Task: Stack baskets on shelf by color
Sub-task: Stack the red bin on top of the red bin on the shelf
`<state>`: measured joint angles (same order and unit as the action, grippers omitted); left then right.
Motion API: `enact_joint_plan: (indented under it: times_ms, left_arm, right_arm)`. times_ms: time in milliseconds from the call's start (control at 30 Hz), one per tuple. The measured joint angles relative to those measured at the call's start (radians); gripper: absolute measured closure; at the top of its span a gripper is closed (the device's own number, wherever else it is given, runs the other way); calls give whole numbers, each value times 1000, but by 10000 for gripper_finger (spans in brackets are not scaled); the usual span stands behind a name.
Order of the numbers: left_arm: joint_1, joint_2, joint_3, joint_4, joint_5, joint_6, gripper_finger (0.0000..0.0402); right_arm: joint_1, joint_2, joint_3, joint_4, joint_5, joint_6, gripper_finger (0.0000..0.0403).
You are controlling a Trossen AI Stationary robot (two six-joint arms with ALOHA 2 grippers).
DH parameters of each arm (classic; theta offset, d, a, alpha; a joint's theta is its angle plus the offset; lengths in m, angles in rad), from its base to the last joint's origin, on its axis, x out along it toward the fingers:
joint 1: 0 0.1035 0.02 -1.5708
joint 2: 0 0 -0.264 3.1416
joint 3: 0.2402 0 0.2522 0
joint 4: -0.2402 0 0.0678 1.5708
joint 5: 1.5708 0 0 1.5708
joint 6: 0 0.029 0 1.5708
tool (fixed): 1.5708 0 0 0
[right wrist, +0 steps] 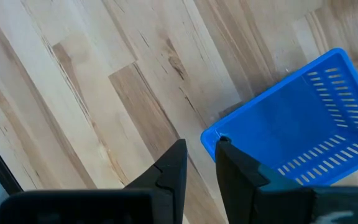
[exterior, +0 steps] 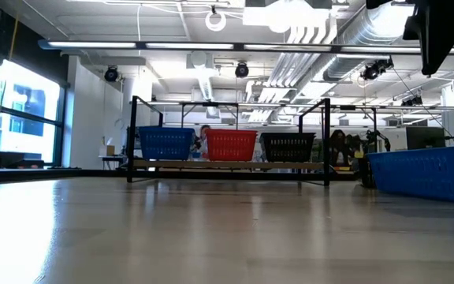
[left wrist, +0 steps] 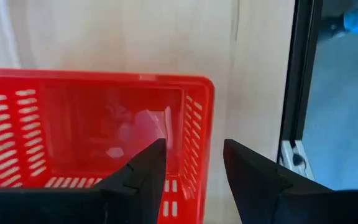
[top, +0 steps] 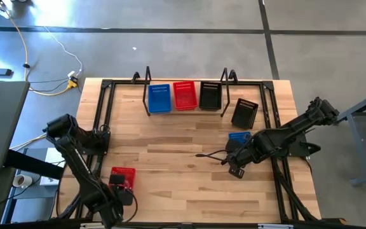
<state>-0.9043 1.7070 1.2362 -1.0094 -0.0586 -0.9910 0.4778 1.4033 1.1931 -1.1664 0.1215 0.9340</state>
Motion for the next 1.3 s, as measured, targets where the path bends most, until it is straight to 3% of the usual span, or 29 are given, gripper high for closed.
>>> enact_joint_plan:
  times_ms: [600, 733, 967, 1300]
  left_arm:
    - [7, 118, 0, 28, 68, 11, 260]
    - [7, 129, 0, 30, 74, 26, 291]
    - [25, 129, 0, 28, 82, 84, 391]
    - [148, 85, 0, 27, 58, 288, 396]
  right_arm:
    - [0, 0, 0, 0, -2, -19, 331]
    - [0, 0, 0, 1, -2, -19, 331]
    - [0, 0, 0, 6, -2, -19, 331]
    - [0, 0, 0, 85, 37, -18, 331]
